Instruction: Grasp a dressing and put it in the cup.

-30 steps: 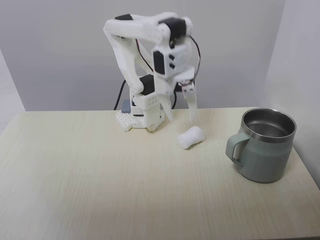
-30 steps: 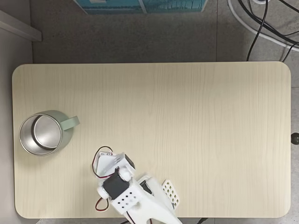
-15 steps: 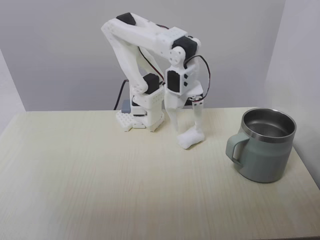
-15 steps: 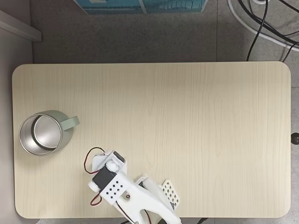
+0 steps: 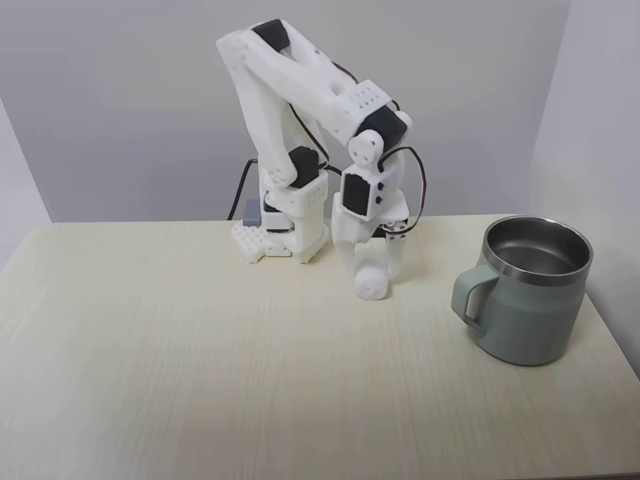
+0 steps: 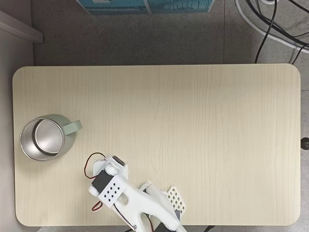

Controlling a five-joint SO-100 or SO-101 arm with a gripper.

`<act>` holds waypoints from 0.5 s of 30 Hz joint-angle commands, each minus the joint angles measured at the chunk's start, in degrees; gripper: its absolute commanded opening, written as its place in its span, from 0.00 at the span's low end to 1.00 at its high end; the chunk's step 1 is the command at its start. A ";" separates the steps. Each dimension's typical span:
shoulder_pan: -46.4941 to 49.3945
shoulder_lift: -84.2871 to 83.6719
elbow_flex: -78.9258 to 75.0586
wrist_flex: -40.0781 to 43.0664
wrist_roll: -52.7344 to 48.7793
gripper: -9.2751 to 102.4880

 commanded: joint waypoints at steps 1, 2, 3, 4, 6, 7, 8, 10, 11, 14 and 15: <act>-0.88 0.26 0.79 -0.26 0.53 0.24; -0.97 0.35 0.79 -0.26 0.44 0.24; -1.14 0.44 0.79 -0.26 0.44 0.23; -1.32 0.62 0.79 -0.35 0.35 0.23; -1.85 1.23 0.79 -0.53 0.00 0.20; -2.20 1.58 0.88 -0.53 -0.35 0.16; -2.55 1.76 0.88 -0.53 -0.44 0.12; -2.81 1.85 0.88 -0.53 -0.62 0.08; -2.81 1.67 0.88 -0.44 -0.70 0.08; -2.81 -0.44 0.79 0.79 -1.32 0.08; -2.72 -1.93 1.32 2.02 -1.49 0.08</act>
